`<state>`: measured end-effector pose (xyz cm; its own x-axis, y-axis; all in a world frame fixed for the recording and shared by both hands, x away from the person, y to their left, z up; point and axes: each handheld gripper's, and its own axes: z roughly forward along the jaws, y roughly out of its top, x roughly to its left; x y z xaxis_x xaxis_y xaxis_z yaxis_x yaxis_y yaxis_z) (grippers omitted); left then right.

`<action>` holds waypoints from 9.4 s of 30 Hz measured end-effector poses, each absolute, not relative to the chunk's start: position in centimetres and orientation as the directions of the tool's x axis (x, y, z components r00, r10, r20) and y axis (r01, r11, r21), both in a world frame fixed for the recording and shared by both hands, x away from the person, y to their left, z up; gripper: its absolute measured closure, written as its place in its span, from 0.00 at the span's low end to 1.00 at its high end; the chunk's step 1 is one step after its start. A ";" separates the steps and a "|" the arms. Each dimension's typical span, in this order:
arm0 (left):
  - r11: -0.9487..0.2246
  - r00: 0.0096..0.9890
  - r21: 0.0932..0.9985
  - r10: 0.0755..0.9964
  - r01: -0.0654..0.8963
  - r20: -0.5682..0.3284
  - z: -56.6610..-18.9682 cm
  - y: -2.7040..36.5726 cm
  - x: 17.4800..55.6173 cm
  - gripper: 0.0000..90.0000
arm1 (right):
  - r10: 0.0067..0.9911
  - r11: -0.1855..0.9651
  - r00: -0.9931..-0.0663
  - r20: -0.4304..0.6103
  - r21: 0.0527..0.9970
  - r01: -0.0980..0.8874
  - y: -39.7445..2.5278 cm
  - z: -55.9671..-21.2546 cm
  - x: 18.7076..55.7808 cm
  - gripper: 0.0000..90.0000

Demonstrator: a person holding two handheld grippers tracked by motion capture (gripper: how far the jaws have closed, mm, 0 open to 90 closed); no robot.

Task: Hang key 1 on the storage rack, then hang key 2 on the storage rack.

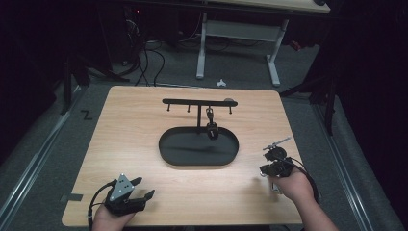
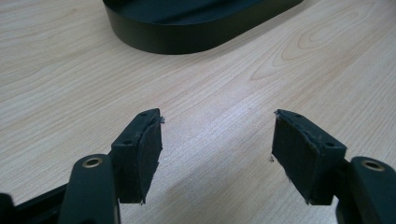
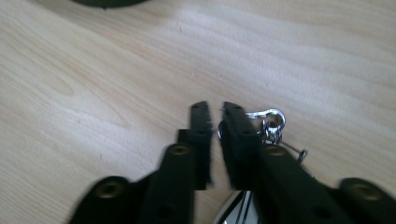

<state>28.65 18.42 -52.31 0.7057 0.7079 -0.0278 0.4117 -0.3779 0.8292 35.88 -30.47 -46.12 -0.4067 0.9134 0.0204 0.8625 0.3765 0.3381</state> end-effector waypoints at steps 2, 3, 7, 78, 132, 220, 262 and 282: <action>-0.380 0.707 0.828 0.707 0.412 -0.027 -52.3 18.4 28.7 0.37 | 0.911 0.390 -0.412 0.025 0.277 0.878 -30.7 -47.1 35.5 1.00; -0.380 0.707 0.828 0.707 0.412 -0.027 -52.3 18.4 28.7 0.37 | 0.911 0.393 -0.412 0.015 0.268 0.880 -30.7 -47.4 35.4 1.00; -0.382 0.707 0.828 0.707 0.410 -0.024 -52.3 18.4 28.6 0.37 | 0.913 0.399 -0.407 -0.018 0.237 0.886 -30.9 -48.5 35.3 1.00; -0.395 0.717 0.827 0.697 0.400 -0.014 -52.2 18.1 28.4 0.38 | 0.912 0.403 -0.409 -0.038 0.274 0.873 -31.4 -49.0 38.2 0.95; -0.373 0.715 0.860 0.699 0.348 0.013 -51.6 18.0 28.2 0.38 | 0.862 0.490 -0.506 -0.030 0.308 0.816 -28.5 -38.6 37.4 0.96; -0.365 0.699 0.848 0.715 0.383 -0.008 -51.9 19.3 27.8 0.37 | 0.838 0.528 -0.534 -0.115 0.423 0.736 -21.5 -34.5 47.7 0.82; -0.395 0.701 0.830 0.713 0.393 0.007 -52.3 18.7 28.0 0.37 | 0.905 0.368 -0.420 -0.063 0.609 0.703 -28.1 -46.8 36.0 0.37; -0.369 0.654 0.837 0.757 0.404 0.018 -51.7 18.4 27.7 0.34 | 0.926 0.186 -0.369 0.071 0.766 0.615 -31.1 -52.1 27.9 0.23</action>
<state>27.71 18.40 -51.69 0.6537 0.7566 0.0178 0.4042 -0.3689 0.8370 27.87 -31.13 -52.10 -0.3695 0.9265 0.0715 0.6153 0.1863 0.7660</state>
